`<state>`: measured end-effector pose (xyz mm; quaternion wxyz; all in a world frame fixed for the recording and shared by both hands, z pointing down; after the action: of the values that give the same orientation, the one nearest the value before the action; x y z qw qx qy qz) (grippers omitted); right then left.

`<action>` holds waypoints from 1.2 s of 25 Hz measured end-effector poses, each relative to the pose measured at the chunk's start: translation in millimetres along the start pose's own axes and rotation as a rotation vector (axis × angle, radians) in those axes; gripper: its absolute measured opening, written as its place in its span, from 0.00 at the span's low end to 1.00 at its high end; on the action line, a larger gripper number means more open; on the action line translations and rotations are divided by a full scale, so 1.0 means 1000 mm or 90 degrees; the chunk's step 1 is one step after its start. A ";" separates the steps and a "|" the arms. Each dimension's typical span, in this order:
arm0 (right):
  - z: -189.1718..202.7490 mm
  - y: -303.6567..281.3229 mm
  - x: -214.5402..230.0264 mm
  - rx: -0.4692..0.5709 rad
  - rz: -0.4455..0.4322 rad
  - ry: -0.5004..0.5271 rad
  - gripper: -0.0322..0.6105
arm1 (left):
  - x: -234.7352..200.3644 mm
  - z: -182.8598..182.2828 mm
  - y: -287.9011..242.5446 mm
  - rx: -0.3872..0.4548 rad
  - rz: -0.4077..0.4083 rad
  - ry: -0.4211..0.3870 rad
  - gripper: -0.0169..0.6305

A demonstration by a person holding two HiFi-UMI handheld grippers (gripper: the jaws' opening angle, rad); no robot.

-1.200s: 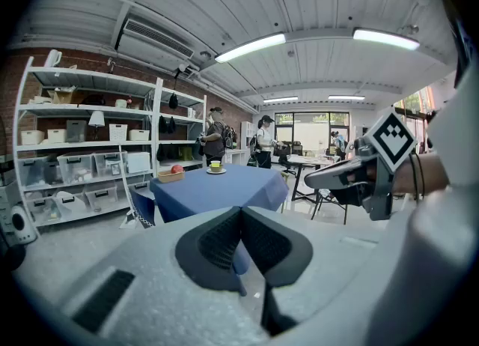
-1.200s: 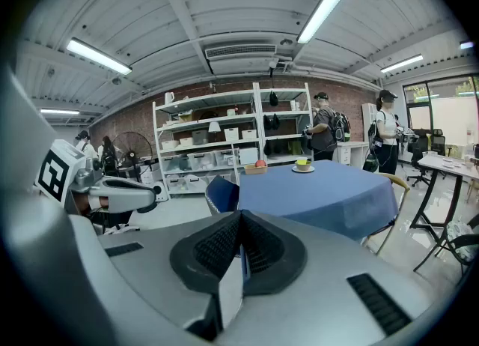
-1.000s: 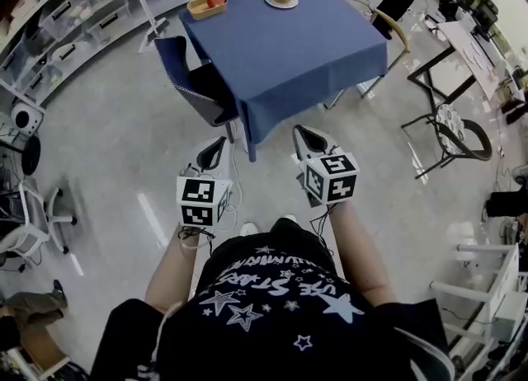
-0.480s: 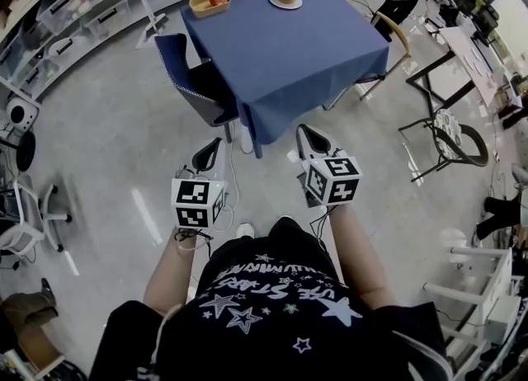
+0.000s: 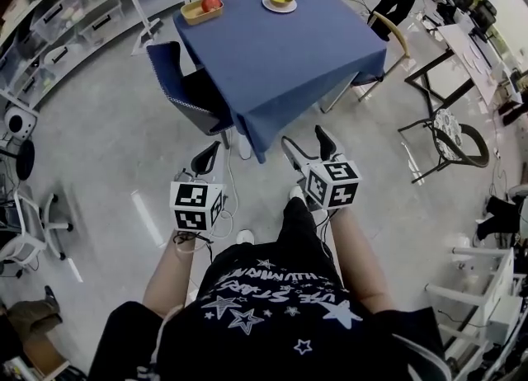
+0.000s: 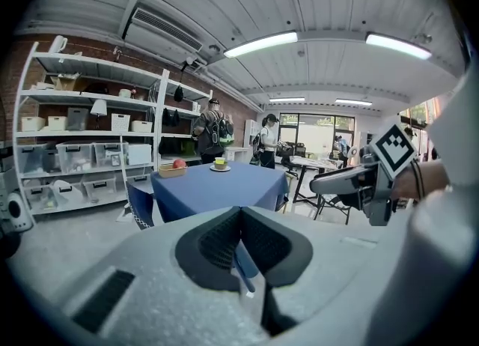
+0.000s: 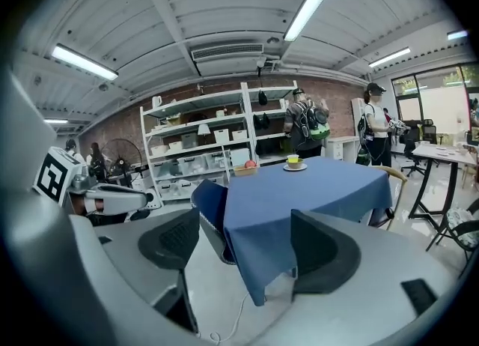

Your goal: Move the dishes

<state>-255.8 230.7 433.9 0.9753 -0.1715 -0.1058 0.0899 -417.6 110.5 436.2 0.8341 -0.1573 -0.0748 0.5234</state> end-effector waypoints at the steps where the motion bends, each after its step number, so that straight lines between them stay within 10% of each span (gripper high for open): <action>1: 0.002 -0.002 0.007 -0.005 -0.002 -0.002 0.61 | 0.004 -0.001 -0.006 -0.003 -0.001 -0.001 0.06; 30: -0.092 -0.129 0.262 -0.079 -0.238 0.041 0.62 | 0.094 -0.091 -0.200 -0.022 -0.260 0.057 0.06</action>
<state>35.9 138.2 441.2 0.9655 -0.2115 -0.1099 -0.1053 -179.8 97.1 415.5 0.9226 -0.1758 -0.0770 0.3347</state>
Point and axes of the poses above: the fingertips, and each gripper's own axes: y backward along the fingers, x to its right, z out of its underside, the point moved 2 cm from there along y, backward along the fingers, and after that the axes turned 7 degrees about -z, right-handed, at the moved point
